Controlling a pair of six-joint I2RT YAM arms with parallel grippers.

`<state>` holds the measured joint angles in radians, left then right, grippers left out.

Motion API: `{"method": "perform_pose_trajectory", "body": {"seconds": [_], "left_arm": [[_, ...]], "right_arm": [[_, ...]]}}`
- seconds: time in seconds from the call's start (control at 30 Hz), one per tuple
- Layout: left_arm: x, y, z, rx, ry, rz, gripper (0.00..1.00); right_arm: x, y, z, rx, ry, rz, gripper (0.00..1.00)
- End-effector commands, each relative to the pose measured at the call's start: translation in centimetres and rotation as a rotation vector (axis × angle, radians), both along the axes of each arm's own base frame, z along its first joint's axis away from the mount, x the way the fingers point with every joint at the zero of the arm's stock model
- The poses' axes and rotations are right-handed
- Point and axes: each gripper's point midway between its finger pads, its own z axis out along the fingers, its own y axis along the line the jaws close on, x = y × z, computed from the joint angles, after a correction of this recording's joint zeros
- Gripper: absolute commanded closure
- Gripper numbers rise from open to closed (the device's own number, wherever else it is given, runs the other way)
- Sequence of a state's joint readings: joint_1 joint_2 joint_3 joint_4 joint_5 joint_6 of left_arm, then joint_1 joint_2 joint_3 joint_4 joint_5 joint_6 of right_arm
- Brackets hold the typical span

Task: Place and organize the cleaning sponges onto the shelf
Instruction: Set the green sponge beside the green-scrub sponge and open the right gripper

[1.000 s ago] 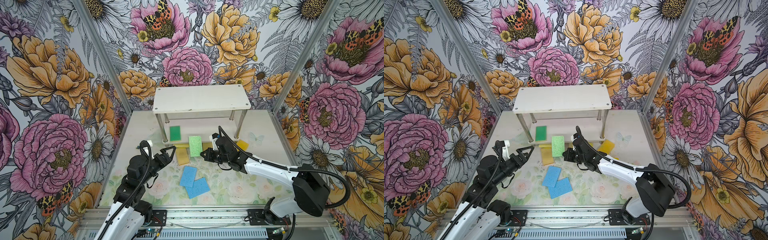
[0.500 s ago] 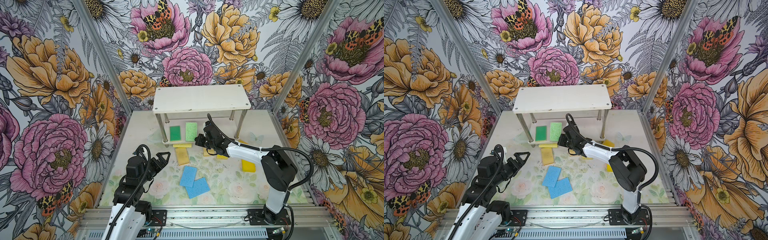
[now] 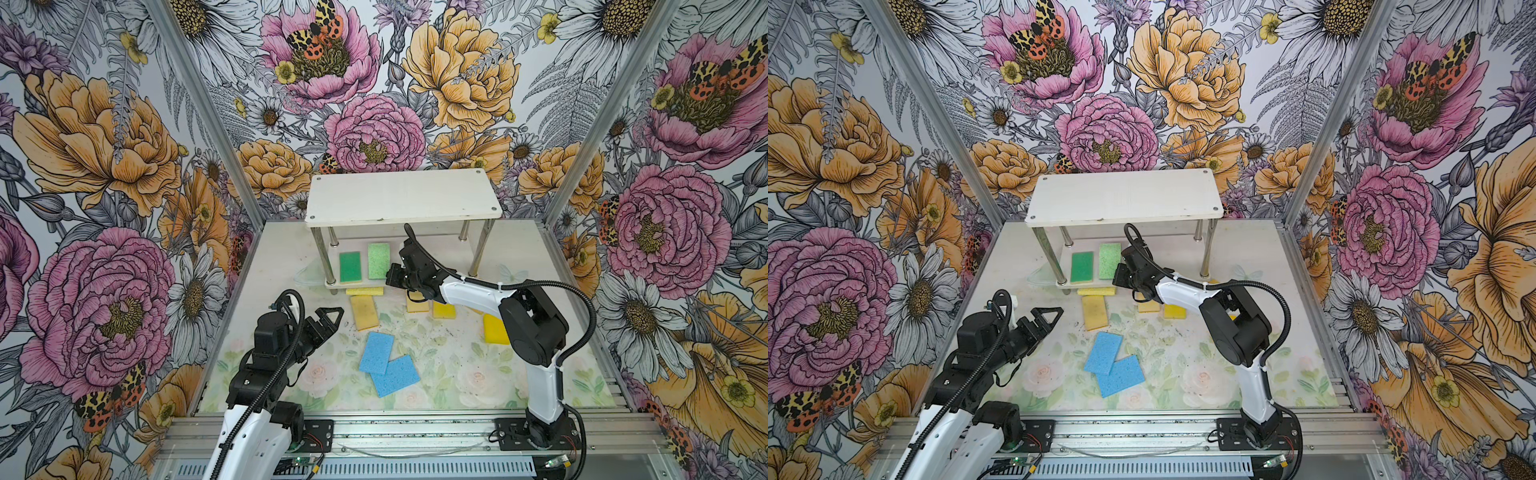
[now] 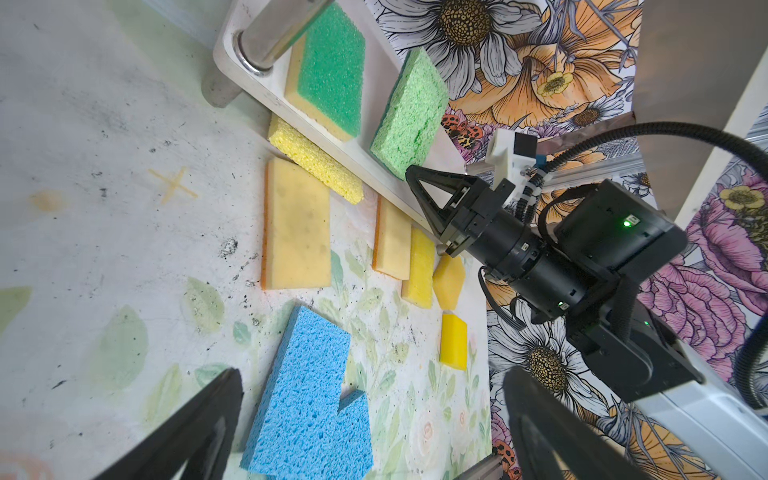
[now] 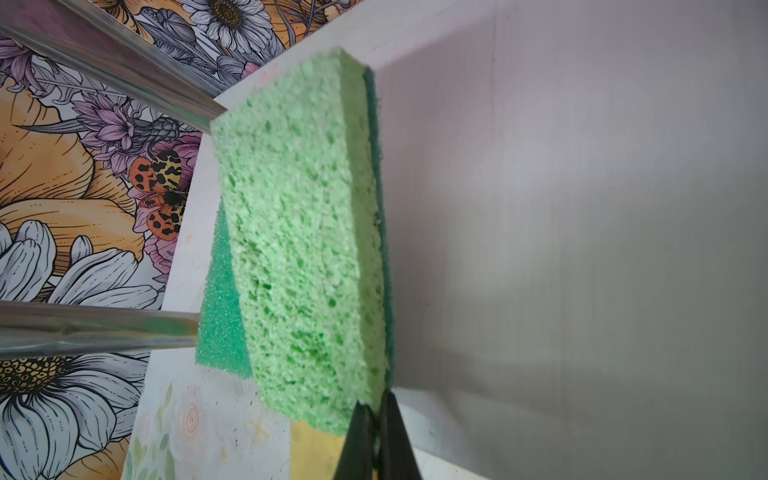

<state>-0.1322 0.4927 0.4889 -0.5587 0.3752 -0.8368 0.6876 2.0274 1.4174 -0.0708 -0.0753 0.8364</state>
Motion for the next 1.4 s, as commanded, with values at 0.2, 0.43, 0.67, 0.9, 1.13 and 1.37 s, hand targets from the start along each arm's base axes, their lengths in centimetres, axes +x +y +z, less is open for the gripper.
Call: {"method": "perform_pose_trajectory", "body": {"seconds": [0.2,0.43,0.67,0.9,1.13,1.37], "left_arm": [[-0.1,0.0,-0.3,0.008,0.003,-0.017,0.01],[-0.1,0.0,-0.3,0.009,0.003,-0.014,0.01],[-0.1,0.0,-0.2,0.005,0.003,-0.016,0.01],[-0.3,-0.1,-0.5,0.003,0.013,-0.024,0.01],[-0.3,-0.1,-0.7,0.005,0.018,-0.026,0.01],[-0.4,-0.2,-0.7,0.005,0.016,-0.028,0.01]], "right_arm": [[1.3,1.4,0.3,0.01,-0.024,0.027,0.9],[1.2,1.6,0.5,0.017,-0.024,0.038,0.72],[1.4,1.5,0.6,0.003,-0.041,0.042,0.6],[2.9,1.1,0.7,-0.001,-0.082,0.027,0.46],[4.1,1.4,0.7,0.025,-0.111,0.049,0.39],[4.3,3.0,0.3,0.064,-0.12,0.12,0.38]]}}
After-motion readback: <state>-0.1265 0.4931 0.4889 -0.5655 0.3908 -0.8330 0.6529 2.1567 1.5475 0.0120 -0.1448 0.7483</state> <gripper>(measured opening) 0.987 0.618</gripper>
